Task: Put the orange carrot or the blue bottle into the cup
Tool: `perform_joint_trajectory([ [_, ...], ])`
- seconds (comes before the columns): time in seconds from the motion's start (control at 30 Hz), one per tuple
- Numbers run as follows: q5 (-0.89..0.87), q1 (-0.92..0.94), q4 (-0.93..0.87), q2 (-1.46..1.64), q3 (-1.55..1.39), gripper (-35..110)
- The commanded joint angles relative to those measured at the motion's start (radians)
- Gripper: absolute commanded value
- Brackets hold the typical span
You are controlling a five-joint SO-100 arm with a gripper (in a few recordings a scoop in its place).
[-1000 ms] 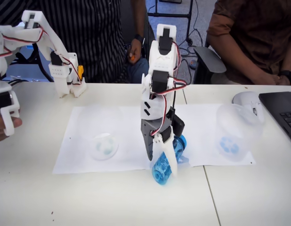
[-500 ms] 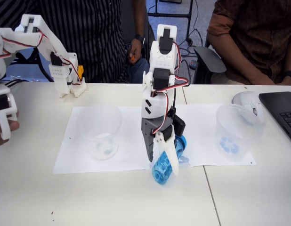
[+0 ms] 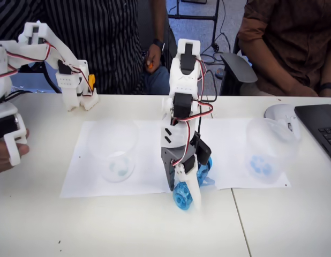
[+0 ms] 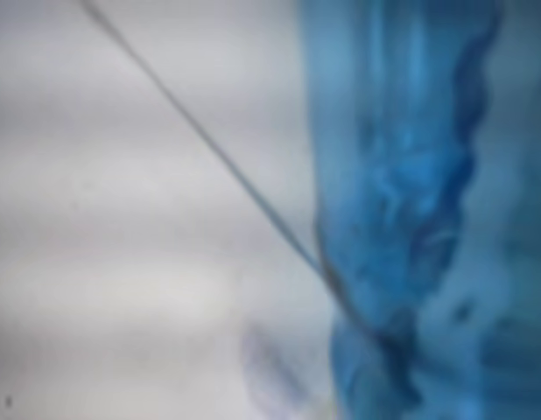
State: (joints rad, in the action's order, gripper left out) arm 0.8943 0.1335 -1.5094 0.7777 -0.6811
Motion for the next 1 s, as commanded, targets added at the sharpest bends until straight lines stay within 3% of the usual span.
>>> perform_joint_trajectory([
  [0.0, -0.012, -0.003, -0.021, 0.075, 0.081, 50],
  [0.97, -0.035, 0.002, -0.009, 0.008, 0.081, 50],
])
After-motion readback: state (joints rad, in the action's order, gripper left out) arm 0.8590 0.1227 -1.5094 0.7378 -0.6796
